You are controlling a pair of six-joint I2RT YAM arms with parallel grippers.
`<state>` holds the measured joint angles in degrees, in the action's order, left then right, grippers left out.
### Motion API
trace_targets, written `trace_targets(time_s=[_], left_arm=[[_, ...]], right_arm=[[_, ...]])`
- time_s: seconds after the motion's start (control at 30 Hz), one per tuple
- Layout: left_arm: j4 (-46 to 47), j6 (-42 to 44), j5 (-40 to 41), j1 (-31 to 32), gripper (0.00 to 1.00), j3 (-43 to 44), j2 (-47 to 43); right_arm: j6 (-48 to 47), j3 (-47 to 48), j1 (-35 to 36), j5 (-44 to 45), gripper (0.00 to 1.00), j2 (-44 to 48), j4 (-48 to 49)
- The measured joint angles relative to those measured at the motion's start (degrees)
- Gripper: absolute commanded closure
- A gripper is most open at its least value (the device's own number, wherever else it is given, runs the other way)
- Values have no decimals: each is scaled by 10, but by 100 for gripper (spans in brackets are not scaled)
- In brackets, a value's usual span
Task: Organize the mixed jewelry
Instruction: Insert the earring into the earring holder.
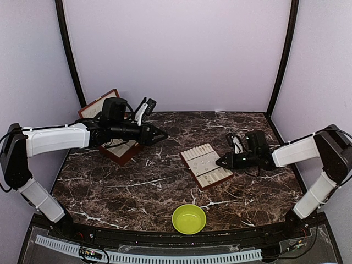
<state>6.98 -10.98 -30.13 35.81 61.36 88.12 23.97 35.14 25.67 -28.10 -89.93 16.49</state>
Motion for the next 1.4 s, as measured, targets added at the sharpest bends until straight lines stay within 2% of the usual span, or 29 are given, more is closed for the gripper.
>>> trace_targets(time_s=[0.73,1.4], left_arm=[[-4,0,0,0,42,0,5],[-5,0,-3,0,42,0,8]], right_arm=[[-29,54,26,100,86,-27,-73],[-29,68,27,123,86,-44,-80]])
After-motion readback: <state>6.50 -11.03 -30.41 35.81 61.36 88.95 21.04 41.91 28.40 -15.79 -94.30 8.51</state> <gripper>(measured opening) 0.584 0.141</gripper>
